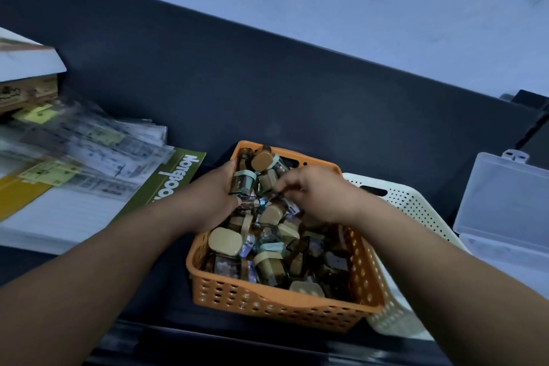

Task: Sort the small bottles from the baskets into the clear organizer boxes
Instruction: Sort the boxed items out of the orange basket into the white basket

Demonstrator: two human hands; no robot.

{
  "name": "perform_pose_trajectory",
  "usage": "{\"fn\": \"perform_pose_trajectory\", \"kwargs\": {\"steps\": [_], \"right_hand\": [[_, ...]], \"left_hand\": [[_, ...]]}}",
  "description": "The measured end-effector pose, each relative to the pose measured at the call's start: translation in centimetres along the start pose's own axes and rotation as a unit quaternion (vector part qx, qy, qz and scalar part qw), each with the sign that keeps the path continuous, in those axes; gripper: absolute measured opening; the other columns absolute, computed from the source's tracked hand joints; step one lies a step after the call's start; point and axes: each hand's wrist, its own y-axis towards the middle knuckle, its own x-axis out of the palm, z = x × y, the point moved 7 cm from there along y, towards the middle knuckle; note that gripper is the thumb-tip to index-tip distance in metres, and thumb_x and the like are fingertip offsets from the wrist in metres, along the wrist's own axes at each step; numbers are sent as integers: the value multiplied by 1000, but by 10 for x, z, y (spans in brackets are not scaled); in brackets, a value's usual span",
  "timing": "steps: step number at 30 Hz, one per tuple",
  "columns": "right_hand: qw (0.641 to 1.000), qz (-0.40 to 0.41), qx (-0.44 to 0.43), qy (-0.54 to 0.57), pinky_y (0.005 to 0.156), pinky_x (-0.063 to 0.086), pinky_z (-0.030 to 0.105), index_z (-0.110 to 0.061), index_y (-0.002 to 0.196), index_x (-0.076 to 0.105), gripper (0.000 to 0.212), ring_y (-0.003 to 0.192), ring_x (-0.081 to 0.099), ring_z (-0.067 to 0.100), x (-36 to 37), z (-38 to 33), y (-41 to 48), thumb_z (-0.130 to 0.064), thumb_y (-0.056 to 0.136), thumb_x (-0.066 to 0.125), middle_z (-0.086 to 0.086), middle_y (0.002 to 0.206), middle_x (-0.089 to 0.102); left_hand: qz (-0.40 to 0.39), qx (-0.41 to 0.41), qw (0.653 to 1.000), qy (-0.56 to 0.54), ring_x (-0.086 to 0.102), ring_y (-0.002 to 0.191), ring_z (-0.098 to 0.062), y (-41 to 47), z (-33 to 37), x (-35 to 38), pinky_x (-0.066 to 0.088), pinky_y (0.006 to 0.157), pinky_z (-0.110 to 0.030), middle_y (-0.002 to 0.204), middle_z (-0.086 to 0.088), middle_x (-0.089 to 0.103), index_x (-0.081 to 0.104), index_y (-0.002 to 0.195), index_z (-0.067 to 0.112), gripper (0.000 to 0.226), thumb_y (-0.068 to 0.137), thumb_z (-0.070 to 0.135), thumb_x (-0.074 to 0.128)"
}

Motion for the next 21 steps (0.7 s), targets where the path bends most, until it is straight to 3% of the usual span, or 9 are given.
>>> {"fn": "perform_pose_trajectory", "kwargs": {"steps": [5,9,11,14,17,21], "right_hand": [[988,-123,21,-92,99,46,33,-36,136,51,57,123,50,22,40,2,36,-1,90,51,2,139,53],[974,-171,3,-151,110,36,41,-39,144,38,77,136,34,29,51,9,44,8,83,45,2,147,40],[969,-173,-1,-177,106,37,40,-39,145,36,75,135,30,33,55,12,45,5,85,46,2,139,39],[977,-131,-14,-167,90,42,32,-35,140,46,67,123,40,28,56,15,47,3,85,53,-2,122,45],[978,-107,-57,-171,98,45,36,-35,129,56,58,123,43,24,62,17,47,-2,81,63,-5,132,49],[974,-118,-67,-179,93,50,42,-33,132,52,53,117,52,25,67,15,47,-10,85,60,-2,129,60]], "left_hand": [[-10,2,1000,-8,33,136,-14,0,-4,1,27,95,-19,156,2,25,3,153,25,72,98,17,49],[-8,6,1000,-27,36,130,-12,-1,-4,0,26,93,-19,153,4,29,6,153,27,71,98,15,50],[-9,10,999,-33,38,122,-8,-1,-3,0,26,91,-19,152,4,32,9,152,27,69,98,14,50],[-8,7,999,-31,29,136,-12,0,-5,1,22,94,-18,157,6,22,3,153,27,73,98,15,49],[-9,-2,1000,-20,22,143,-14,2,-9,2,21,99,-18,159,6,15,-1,153,27,76,98,16,49],[-9,-9,1000,-10,17,145,-15,3,-10,3,19,106,-21,160,5,11,-3,153,26,76,98,17,49]]}}
